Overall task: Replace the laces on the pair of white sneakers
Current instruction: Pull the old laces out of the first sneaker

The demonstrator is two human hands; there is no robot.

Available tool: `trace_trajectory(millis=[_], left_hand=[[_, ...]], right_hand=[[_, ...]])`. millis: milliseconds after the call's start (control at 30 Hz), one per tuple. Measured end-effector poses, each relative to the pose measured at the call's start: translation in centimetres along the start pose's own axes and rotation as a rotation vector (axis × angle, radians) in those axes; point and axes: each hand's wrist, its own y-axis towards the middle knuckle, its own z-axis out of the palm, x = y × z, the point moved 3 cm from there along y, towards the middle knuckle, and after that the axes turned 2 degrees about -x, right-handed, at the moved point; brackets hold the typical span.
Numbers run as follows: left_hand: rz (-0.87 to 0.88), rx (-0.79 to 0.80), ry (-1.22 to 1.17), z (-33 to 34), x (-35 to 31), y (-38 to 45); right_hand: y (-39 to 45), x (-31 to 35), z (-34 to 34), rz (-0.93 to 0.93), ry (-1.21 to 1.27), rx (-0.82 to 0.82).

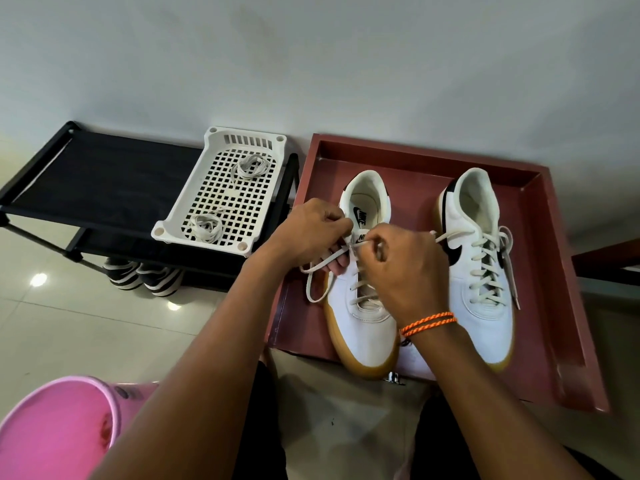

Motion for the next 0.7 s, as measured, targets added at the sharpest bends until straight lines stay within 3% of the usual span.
trace_trajectory(millis=[133,400,500,633,700], left_hand=[[0.003,0.002,0.014,0.0,0.0,0.1],[0.015,-0.004,0.020,-0.1,0.1,0.1],[0.006,0.004,0.012,-0.1,0.1,0.1],[-0.003,-0.012,0.011,-0.1,0.3,0.1],[0.020,-0.078,0.074,-0.4,0.5,0.2]], right_hand=[[1.0,-1.4,-1.3,0.099,0.102,-0.172],[-0.6,0.0,1.4,-0.062,0.006,0.105],[0.0,-0.5,0.7,-0.008,0.101,0.059],[1.0,-1.5,-1.0,0.069,0.143,-0.124],[0.8,-1.3,-1.0,0.033,0.167,-0.101]])
